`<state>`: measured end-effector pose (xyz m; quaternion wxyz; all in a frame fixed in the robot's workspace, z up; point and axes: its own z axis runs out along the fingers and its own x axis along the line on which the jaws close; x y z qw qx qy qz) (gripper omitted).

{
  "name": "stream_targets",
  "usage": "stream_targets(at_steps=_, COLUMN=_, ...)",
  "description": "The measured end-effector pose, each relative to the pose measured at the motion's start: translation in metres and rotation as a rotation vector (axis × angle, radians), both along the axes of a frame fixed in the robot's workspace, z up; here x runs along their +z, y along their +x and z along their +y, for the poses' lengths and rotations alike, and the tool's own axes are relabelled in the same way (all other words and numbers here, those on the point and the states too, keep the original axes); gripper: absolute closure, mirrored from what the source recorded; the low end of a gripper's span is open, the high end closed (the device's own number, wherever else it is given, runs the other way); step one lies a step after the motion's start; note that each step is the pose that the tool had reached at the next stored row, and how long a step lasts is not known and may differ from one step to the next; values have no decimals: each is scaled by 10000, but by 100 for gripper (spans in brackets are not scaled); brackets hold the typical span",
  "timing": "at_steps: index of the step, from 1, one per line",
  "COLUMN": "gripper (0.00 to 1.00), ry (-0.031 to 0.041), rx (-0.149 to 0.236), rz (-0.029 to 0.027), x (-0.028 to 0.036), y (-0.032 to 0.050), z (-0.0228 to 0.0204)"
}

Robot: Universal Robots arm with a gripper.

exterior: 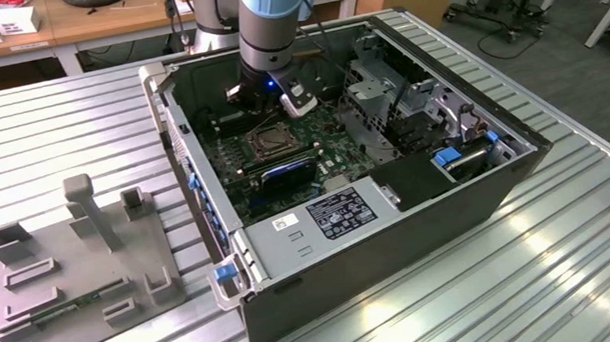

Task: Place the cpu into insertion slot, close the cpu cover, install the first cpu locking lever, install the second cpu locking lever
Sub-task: 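Install the first cpu locking lever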

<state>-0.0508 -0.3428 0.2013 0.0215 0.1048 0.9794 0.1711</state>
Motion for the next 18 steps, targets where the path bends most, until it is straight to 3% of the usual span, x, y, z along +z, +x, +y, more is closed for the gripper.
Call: stream_targets(at_steps=18, gripper=90, ry=46, rx=1, rz=-1, x=47, y=-14, z=9)
